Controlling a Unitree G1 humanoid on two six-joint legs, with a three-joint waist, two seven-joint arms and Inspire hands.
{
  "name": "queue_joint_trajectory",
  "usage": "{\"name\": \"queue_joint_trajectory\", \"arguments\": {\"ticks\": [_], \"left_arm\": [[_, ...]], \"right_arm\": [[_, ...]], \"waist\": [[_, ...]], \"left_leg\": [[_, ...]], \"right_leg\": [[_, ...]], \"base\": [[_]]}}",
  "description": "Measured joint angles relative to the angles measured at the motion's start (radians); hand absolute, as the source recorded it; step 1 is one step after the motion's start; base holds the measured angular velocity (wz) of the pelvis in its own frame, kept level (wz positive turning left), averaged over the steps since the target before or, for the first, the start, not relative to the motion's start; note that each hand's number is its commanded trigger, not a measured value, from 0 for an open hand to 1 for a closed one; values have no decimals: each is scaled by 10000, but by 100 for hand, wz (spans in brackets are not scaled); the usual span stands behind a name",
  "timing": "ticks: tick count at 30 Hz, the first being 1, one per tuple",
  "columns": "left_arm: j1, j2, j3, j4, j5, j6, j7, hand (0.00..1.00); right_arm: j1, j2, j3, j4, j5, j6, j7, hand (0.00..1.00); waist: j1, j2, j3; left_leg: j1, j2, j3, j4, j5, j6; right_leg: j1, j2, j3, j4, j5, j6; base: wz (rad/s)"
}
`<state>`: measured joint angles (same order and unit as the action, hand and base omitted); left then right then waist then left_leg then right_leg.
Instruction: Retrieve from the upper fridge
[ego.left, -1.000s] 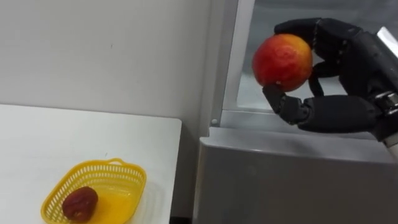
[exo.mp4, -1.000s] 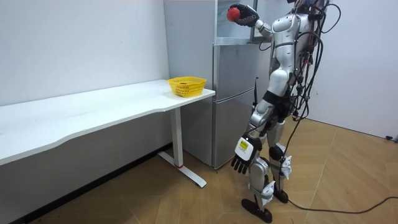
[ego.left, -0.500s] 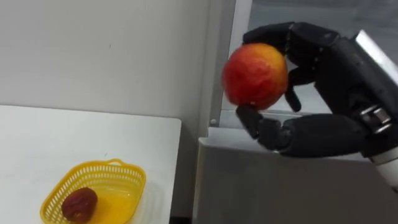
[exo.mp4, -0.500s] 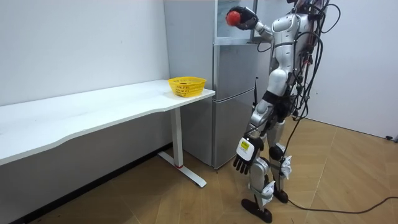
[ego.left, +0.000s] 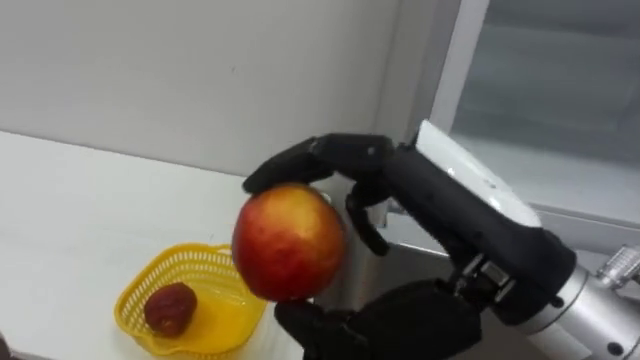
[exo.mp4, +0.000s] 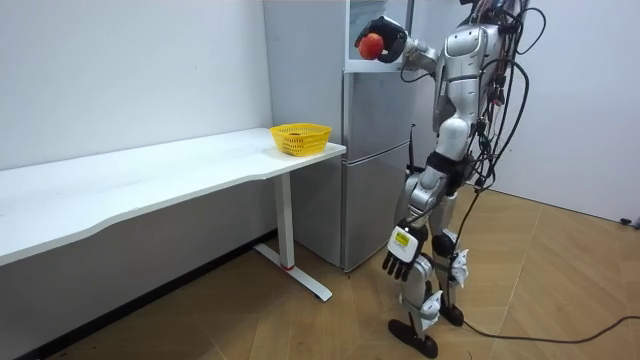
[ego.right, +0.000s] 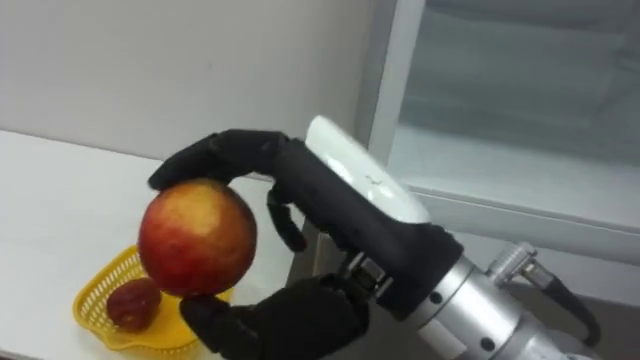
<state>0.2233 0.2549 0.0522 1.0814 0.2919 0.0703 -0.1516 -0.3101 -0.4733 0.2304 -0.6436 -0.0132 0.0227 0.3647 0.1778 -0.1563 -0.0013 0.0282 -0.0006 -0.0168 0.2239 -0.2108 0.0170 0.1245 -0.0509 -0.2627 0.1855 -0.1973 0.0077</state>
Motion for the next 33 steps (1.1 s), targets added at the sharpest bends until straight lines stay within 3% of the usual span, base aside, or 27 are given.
{"name": "queue_joint_trajectory", "arguments": {"ticks": [8, 16, 20, 23, 33], "left_arm": [[45, 8, -161, 42, -40, -2, -182, 0], [96, 88, -452, 133, -45, -3, -109, 0], [75, 161, -334, 367, -47, 10, -131, 0], [109, 204, -334, 380, -45, 119, -147, 0], [244, 296, -355, -12, 56, 174, -114, 0]], "right_arm": [[-662, 190, 791, -10, -901, 81, 801, 100], [-953, 763, 1480, 759, -1729, 220, 747, 100], [-1348, 787, 1465, 1951, -1890, 233, 604, 100], [-1542, 765, 1464, 2719, -1891, 340, 358, 100], [-2349, 773, 1483, 5412, -2505, 357, -448, 100]], "waist": [[545, -168, 72], [1024, -471, 194], [1067, -650, 140], [1095, -720, 97], [1517, -982, 217]], "left_leg": [[-23, -116, -308, 2, 2, 0], [-47, -125, -515, -3, 10, -15], [-233, -180, -800, 191, 12, -20], [-327, -220, -954, 180, 13, -20], [-469, -284, -1204, 337, 18, -25]], "right_leg": [[84, -12, -180, -5, -3, 4], [159, -11, -625, -22, -3, 5], [177, -26, -975, -22, -3, 6], [171, -31, -980, -28, -4, 7], [95, -42, -975, -33, -8, 13]], "base": [[10], [9], [25], [17], [5]]}}
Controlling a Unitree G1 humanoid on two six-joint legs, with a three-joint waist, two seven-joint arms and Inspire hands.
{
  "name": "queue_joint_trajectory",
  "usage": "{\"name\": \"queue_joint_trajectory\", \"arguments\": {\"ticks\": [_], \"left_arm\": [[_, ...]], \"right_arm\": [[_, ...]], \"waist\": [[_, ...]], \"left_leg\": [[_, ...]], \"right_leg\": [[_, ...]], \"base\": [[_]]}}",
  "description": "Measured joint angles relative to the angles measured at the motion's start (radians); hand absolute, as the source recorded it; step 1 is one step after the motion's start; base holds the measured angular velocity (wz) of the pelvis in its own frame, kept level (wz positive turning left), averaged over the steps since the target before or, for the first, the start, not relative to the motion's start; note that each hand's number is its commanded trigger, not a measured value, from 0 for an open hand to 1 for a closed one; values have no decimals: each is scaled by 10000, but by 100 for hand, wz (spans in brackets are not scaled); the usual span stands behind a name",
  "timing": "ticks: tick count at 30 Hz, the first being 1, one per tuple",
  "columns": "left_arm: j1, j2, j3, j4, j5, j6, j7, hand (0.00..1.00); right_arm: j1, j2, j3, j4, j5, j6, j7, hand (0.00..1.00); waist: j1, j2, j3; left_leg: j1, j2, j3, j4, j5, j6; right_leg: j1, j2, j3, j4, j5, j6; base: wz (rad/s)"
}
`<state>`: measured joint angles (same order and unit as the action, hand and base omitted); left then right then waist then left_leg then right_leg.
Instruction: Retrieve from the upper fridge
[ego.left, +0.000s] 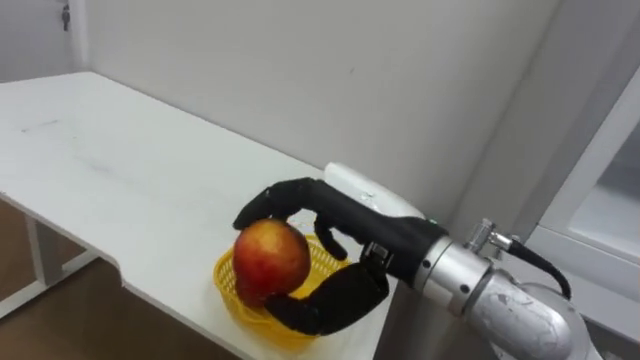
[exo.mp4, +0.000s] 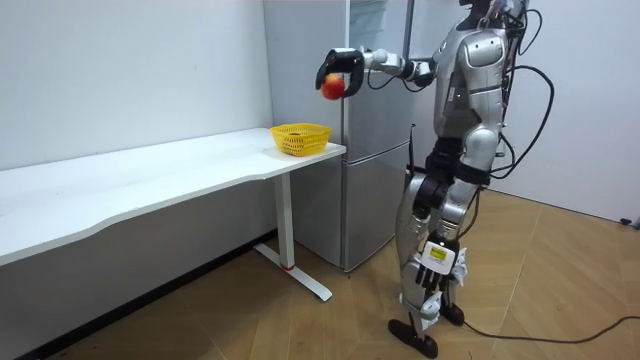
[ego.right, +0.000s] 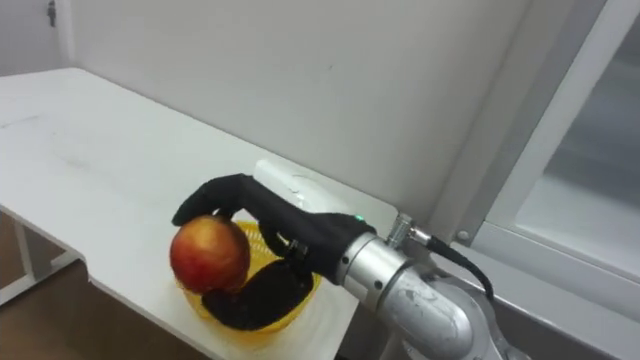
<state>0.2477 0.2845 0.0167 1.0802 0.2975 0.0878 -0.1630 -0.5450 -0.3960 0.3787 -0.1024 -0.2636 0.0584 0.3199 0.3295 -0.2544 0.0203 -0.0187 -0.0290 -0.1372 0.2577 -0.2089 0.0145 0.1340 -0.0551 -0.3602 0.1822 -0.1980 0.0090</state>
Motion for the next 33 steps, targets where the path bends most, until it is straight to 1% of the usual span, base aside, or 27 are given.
{"name": "queue_joint_trajectory", "arguments": {"ticks": [5, 8, 11, 13, 17, 19, 22, 26, 30, 31, 32, 33], "left_arm": [[15, -7, -7, -48, 4, 31, 1, 0], [19, -48, -11, -50, 4, 161, 68, 0], [-46, -61, -3, -34, 26, 226, 68, 0], [-51, -60, -5, -34, 121, 255, 71, 0], [-75, -33, -4, -21, 125, 410, 79, 0], [-75, -22, -6, -15, 138, 453, 76, 0], [-85, 11, -22, -20, 207, 457, 72, 0], [-84, 17, -102, -24, 338, 584, 74, 0], [-82, 50, -218, -22, 479, 735, 73, 0], [-84, 52, -217, -23, 479, 745, 74, 0], [-84, 57, -216, -26, 495, 760, 74, 0], [-84, 67, -215, -30, 526, 767, 74, 0]], "right_arm": [[-3, 14, 99, 804, -647, 54, -263, 100], [-2, 13, 222, 1322, -658, 97, -601, 100], [-3, 5, 230, 1510, -599, 277, -882, 100], [-23, 4, 231, 1767, -504, 271, -1052, 100], [-169, 4, 318, 2850, -360, 306, -1438, 100], [-170, 4, 331, 3002, -356, 319, -1500, 100], [-204, 4, 332, 3308, -125, 287, -1696, 100], [-207, 3, 334, 3741, -87, 311, -1927, 100], [-208, 3, 353, 3754, 19, 309, -2033, 100], [-209, 4, 360, 3756, 38, 309, -2061, 41], [-209, 4, 366, 3779, 31, 305, -2101, 2], [-209, 4, 368, 3861, 23, 304, -2120, 0]], "waist": [[128, -45, 11], [163, -89, 21], [161, -174, 33], [181, -200, 30], [338, -262, 61], [336, -255, 67], [330, -207, 104], [337, -204, 105], [347, -202, 102], [349, -202, 102], [360, -203, 101], [360, -206, 98]], "left_leg": [[-280, -17, -50, 102, 2, -2], [-320, -15, -54, 115, 5, -4], [-463, -30, -138, 193, 5, -5], [-575, -51, -159, 340, 3, -7], [-617, -52, -182, 354, 1, -7], [-688, -52, -214, 389, 1, -7], [-787, -102, -276, 460, -7, -10], [-951, -133, -319, 514, -1, -11], [-979, -154, -318, 525, 11, -9], [-976, -154, -319, 523, 11, -9], [-969, -158, -329, 518, 12, -8], [-968, -164, -350, 513, 13, -8]], "right_leg": [[-207, -1, -15, 5, 0, 1], [-241, 0, -12, 13, -1, 1], [-324, 1, -115, 14, 0, 1], [-327, -5, -152, 19, 0, 1], [-331, -14, -169, 20, -1, 1], [-355, -21, -255, 20, -1, 1], [-370, -13, -292, 19, -1, 2], [-448, -35, -513, 16, -3, 5], [-477, -48, -526, 12, -3, 5], [-477, -48, -526, 12, -3, 5], [-483, -48, -533, 8, -3, 4], [-482, -47, -551, 1, -3, 4]], "base": [[4], [0], [8], [11], [7], [8], [6], [3], [0], [0], [0], [3]]}}
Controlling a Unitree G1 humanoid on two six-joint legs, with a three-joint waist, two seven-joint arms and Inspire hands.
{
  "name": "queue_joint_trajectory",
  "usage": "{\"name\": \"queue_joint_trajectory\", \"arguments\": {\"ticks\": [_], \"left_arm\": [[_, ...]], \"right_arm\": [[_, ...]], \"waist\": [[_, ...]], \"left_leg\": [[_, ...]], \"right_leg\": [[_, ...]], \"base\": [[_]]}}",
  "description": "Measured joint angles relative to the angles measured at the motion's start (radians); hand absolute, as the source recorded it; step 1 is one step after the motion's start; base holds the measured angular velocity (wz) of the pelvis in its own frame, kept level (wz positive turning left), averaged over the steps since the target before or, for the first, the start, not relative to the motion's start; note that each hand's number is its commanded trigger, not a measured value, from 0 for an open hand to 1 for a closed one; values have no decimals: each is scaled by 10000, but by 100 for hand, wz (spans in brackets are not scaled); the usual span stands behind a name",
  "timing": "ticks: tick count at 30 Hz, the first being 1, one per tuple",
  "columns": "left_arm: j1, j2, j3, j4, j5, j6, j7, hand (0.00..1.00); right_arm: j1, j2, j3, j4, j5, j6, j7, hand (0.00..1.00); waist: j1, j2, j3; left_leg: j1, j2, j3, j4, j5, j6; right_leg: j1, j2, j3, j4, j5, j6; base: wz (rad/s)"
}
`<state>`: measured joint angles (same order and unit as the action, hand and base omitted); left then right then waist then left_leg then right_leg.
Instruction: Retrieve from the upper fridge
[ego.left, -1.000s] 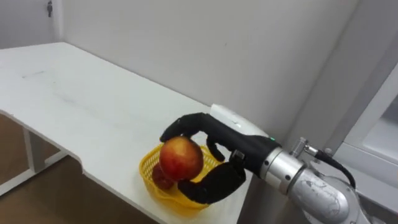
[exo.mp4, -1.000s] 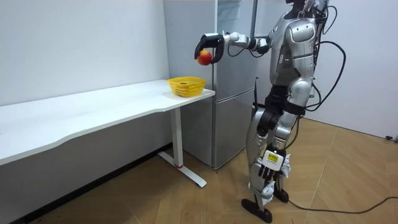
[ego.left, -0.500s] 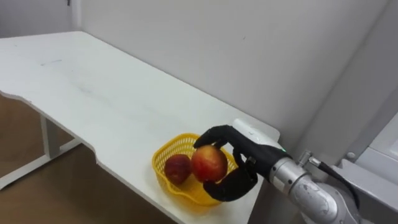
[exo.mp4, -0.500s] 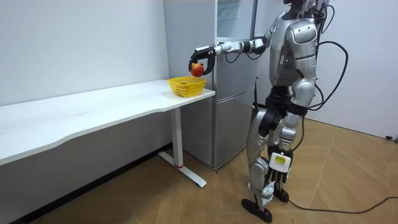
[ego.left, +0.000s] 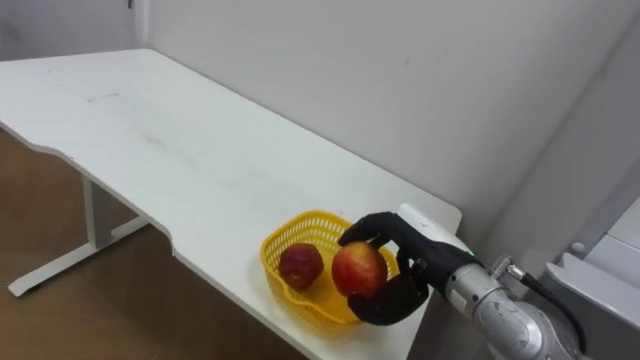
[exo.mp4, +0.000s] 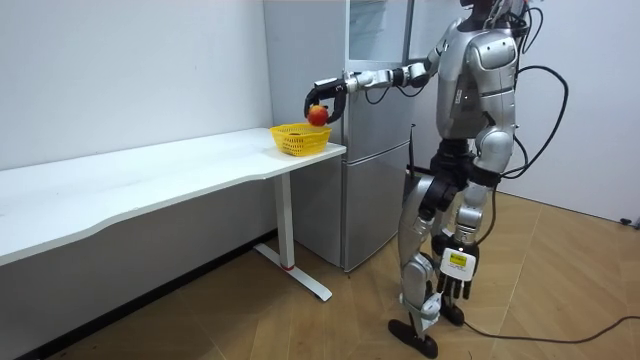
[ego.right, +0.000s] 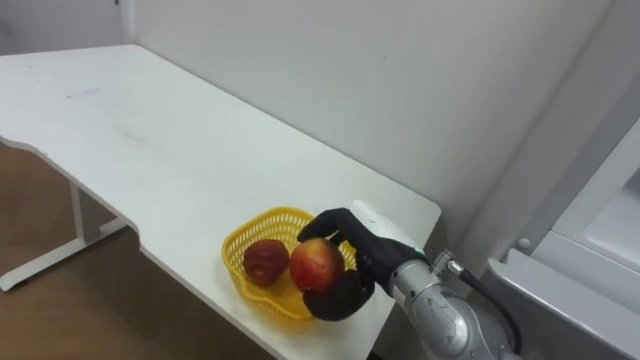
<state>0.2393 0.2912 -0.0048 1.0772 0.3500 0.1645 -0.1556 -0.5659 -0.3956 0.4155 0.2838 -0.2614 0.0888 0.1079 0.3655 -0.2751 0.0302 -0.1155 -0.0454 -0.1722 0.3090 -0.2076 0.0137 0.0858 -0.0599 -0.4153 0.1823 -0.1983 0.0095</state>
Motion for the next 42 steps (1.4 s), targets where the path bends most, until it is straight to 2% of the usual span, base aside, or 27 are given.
{"name": "queue_joint_trajectory", "arguments": {"ticks": [8, 42], "left_arm": [[0, 3, -2, -125, 76, 112, -40, 0], [-125, -32, -366, -188, 70, 103, 227, 0]], "right_arm": [[-1, 0, 11, 274, 50, 118, -134, 0], [-2, 1, 267, 251, 684, 122, -337, 0]], "waist": [[17, -18, -14], [-25, -6, -5]], "left_leg": [[2, 1, -3, -36, 1, 1], [38, 3, 18, -7, 1, 1]], "right_leg": [[-10, -1, -21, -5, 0, 0], [31, -8, 27, 11, -1, 2]], "base": [[0], [0]]}}
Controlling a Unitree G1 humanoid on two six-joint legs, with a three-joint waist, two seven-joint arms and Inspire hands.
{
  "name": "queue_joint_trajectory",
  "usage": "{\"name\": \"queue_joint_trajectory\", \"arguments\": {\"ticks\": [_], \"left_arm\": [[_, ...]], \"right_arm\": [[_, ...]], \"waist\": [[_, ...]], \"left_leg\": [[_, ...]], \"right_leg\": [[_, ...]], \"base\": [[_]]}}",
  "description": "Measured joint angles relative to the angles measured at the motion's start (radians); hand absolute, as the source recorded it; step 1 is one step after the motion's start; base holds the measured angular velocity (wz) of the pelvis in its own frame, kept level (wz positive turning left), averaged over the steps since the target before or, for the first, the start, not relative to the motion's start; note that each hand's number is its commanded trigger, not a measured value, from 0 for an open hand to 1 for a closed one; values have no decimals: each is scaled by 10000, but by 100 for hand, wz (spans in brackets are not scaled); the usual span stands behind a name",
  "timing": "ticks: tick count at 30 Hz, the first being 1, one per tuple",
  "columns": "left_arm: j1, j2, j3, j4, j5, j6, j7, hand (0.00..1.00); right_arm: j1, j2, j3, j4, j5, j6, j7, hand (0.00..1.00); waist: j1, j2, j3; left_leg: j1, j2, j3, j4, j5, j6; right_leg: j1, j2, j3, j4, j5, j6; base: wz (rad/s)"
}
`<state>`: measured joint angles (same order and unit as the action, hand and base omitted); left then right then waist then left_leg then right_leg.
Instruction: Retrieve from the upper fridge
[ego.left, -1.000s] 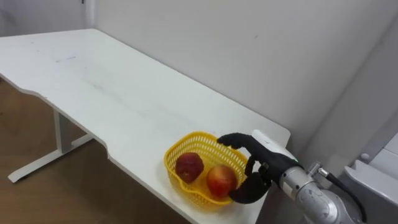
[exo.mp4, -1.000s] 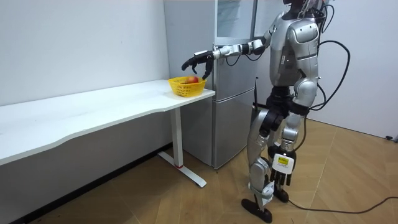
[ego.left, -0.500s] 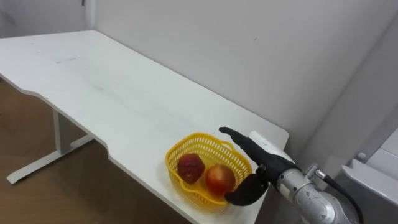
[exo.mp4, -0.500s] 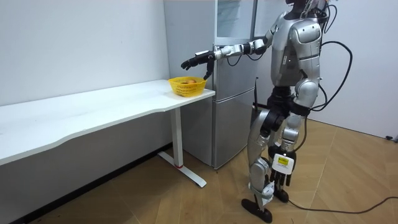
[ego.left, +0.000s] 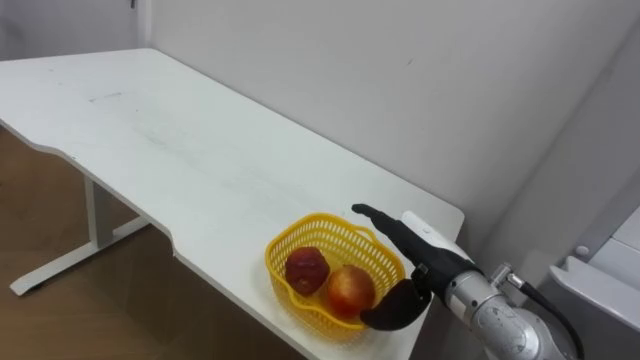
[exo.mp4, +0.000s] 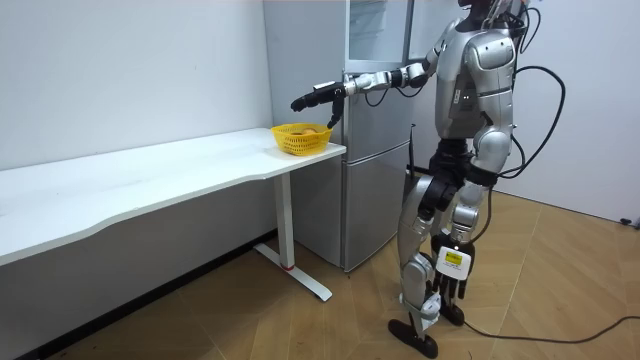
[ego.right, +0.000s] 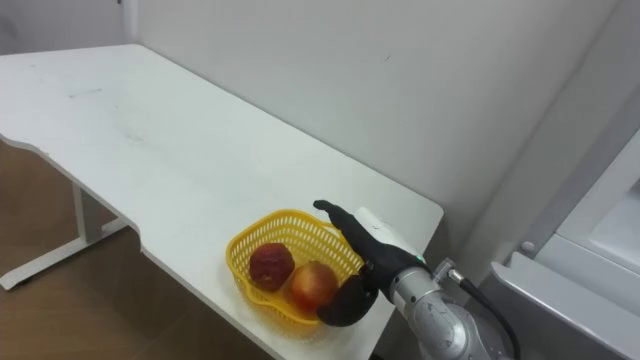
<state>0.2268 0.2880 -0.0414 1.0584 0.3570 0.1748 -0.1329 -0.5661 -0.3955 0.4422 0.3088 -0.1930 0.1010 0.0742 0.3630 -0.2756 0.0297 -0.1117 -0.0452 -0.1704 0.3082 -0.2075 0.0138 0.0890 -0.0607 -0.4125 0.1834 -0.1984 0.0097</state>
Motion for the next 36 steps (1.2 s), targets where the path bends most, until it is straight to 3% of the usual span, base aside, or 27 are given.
{"name": "queue_joint_trajectory", "arguments": {"ticks": [10, 13, 20, 22, 24, 25, 27, 34, 35, 36], "left_arm": [[5, -19, -28, -10, -2, -19, 122, 0], [42, -26, -31, -34, -1, -20, 135, 0], [99, -86, -8, -217, -1, -156, 271, 0], [137, -241, 79, -223, 5, -152, 363, 0], [248, -537, 200, -218, 4, -161, 376, 0], [268, -589, 198, -219, -1, -162, 375, 0], [433, -720, 189, -294, -8, -209, 382, 0], [391, -827, 189, -283, -44, -543, 384, 0], [401, -839, 188, -281, -46, -592, 396, 0], [404, -843, 180, -261, -119, -660, 429, 0]], "right_arm": [[-2, 1, -11, -342, 306, -8, -186, 0], [-2, 1, -64, -1337, 403, -31, -185, 0], [31, 108, -379, -3324, 422, -243, -186, 0], [125, 114, -562, -3614, 420, -281, -197, 0], [627, 130, -777, -4252, 421, -331, -274, 0], [744, 138, -801, -4379, 430, -345, -279, 0], [1085, 463, -830, -4686, 441, -359, -292, 0], [2226, 556, -1101, -6004, 421, -479, -308, 0], [2467, 587, -1218, -6268, 463, -588, -305, 0], [2781, 617, -1339, -6547, 606, -728, -304, 0]], "waist": [[-50, 119, 26], [-296, 239, 29], [-681, 646, -23], [-670, 809, -63], [-659, 1127, -192], [-693, 1198, -212], [-900, 1456, -219], [-1404, 1810, -222], [-1413, 1854, -249], [-1431, 1918, -214]], "left_leg": [[-5, 3, 52, 24, -2, 1], [0, 5, 63, 24, -2, 3], [293, 47, 285, -23, -2, 10], [351, 85, 469, -19, -25, 35], [409, 128, 664, -78, -57, 79], [449, 128, 722, -97, -60, 85], [578, 150, 848, -173, -60, 87], [718, 206, 1002, -193, -46, 65], [756, 262, 1101, -240, -45, 66], [877, 304, 1174, -291, -45, 67]], "right_leg": [[-45, 4, 226, 6, 0, 0], [-54, 8, 295, 4, 0, 0], [73, 25, 826, 3, 0, 0], [75, 30, 1016, 8, 1, 0], [73, 7, 1081, 14, 13, 18], [81, 2, 1112, 15, 13, 18], [165, 1, 1135, 16, 13, 18], [125, 13, 1171, 23, 14, 16], [124, 12, 1249, 23, 18, 10], [219, 11, 1311, 30, 23, 4]], "base": [[-2], [-1], [-10], [-24], [-23], [-24], [-17], [-8], [-23], [-23]]}}
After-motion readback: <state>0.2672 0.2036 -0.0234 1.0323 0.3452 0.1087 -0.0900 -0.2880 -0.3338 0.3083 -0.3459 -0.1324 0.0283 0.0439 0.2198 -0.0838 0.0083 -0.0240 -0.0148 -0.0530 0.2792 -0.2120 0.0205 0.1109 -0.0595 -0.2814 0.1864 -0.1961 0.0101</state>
